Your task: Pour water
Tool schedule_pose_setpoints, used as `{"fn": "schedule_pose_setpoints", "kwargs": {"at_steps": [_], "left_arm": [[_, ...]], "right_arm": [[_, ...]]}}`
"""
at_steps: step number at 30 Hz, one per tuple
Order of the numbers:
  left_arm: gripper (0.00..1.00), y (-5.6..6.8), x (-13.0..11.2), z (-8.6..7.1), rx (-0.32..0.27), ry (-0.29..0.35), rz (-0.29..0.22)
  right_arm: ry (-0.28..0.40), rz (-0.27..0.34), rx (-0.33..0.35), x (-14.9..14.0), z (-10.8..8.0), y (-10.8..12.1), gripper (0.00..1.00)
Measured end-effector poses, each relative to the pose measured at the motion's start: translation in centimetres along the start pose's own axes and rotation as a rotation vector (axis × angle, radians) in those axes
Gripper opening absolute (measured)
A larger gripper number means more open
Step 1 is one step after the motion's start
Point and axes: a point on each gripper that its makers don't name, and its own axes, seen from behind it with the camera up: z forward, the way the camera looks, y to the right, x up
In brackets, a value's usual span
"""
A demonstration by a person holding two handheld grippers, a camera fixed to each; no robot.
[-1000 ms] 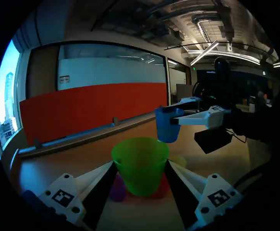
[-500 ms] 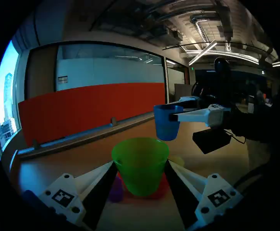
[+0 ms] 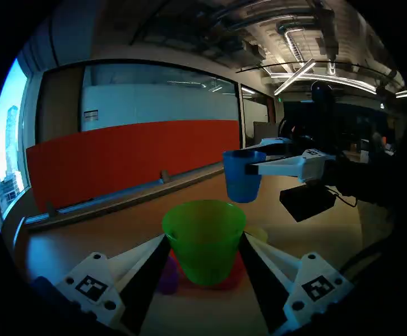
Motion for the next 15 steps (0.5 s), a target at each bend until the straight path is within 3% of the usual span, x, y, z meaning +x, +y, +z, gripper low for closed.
{"fn": "schedule_pose_setpoints", "kwargs": {"at_steps": [15], "left_arm": [[0.83,1.2,-0.4,0.1,-0.038,-0.014,-0.008]], "right_arm": [[-0.016,-0.045,0.018,1.0,-0.4,-0.2,0.93]]}}
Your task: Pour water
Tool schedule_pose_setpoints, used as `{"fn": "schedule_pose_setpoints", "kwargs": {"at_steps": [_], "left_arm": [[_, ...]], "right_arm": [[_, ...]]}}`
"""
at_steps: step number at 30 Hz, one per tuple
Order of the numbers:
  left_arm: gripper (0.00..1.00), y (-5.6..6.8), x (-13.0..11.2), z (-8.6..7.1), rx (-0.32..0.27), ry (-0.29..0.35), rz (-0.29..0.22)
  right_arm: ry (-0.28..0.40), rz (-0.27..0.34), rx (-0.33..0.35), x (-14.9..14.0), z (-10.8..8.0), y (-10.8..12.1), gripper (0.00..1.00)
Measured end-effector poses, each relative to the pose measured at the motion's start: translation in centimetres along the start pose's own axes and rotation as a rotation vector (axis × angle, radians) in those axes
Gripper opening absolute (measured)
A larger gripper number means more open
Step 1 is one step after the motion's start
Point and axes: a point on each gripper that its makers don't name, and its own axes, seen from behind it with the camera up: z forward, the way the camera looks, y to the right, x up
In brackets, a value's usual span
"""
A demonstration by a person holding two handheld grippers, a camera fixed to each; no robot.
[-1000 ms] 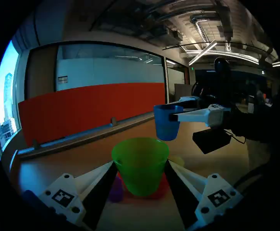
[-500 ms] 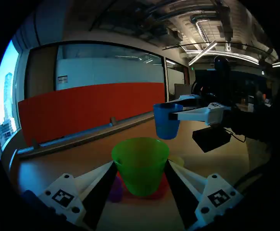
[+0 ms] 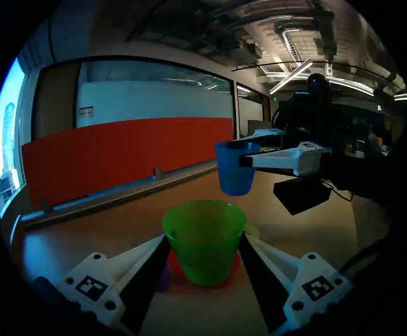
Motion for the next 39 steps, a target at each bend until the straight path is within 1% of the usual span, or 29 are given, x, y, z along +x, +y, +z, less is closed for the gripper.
{"fn": "schedule_pose_setpoints", "kwargs": {"at_steps": [9,17,27,39], "left_arm": [[0.83,1.1,-0.3,0.1,-0.023,-0.001,0.013],[0.83,1.8,-0.3,0.1,-0.039,0.001,0.014],[0.83,2.4,-0.5,0.3,-0.058,0.003,0.007],[0.83,2.8,-0.3,0.3,-0.073,0.008,0.002]], "right_arm": [[-0.003,-0.042,0.013,1.0,-0.4,-0.3,0.92],[-0.006,-0.085,0.025,1.6,-0.5,-0.5,0.93],[-0.023,-0.167,0.042,2.4,-0.2,-0.8,0.93],[-0.036,-0.264,0.067,3.4,0.2,-1.4,0.93]]}}
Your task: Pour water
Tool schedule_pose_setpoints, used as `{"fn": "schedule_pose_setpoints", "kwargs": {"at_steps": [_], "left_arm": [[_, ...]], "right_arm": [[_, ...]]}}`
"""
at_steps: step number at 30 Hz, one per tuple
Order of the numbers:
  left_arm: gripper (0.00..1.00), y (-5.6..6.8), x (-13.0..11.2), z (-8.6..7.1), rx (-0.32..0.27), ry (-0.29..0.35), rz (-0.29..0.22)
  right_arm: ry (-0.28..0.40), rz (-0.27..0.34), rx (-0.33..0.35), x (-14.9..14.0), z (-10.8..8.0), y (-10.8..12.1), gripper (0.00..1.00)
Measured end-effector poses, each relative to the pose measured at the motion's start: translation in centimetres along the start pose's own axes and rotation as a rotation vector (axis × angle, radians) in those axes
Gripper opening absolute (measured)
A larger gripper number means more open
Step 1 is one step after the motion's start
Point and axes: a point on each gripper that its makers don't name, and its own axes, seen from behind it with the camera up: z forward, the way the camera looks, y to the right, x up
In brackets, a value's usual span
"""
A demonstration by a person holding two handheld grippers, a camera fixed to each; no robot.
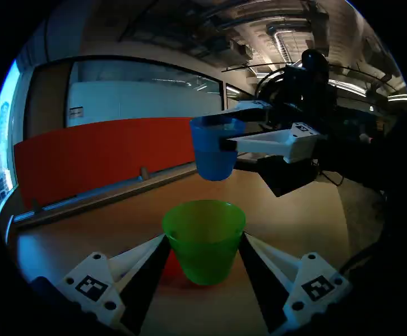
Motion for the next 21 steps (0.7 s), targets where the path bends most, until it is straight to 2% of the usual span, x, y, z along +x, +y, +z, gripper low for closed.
{"fn": "schedule_pose_setpoints", "kwargs": {"at_steps": [21], "left_arm": [[0.83,0.7,0.3,-0.2,-0.019,0.015,0.000]], "right_arm": [[-0.028,-0.148,0.042,1.5,0.7,-0.3,0.93]]}}
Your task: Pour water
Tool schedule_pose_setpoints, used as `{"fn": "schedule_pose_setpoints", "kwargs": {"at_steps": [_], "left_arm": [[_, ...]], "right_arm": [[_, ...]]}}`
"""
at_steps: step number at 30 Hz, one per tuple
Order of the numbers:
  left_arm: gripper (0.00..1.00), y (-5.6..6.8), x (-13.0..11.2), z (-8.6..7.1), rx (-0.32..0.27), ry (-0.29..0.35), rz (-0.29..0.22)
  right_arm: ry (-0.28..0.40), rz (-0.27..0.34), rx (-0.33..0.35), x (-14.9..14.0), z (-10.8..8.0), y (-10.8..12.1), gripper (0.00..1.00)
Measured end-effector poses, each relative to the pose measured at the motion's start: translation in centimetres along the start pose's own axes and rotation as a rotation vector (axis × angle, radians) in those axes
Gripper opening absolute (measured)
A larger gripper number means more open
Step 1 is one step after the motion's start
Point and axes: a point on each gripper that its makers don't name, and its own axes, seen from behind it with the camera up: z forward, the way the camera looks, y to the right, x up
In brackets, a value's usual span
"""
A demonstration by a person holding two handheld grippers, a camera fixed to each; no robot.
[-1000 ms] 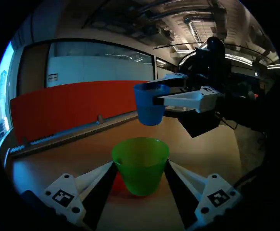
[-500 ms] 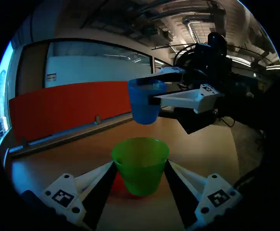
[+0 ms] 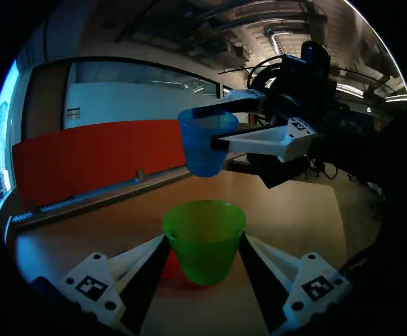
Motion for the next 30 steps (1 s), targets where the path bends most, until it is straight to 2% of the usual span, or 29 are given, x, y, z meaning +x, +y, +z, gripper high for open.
{"fn": "schedule_pose_setpoints", "kwargs": {"at_steps": [20,30], "left_arm": [[0.83,0.38,0.25,0.05,-0.004,0.021,-0.004],[0.83,0.75,0.36,0.06,-0.016,0.020,0.006]], "right_arm": [[-0.025,-0.121,0.015,0.68,0.56,0.84,0.93],[-0.038,-0.188,0.035,0.91,0.80,0.55,0.93]]}}
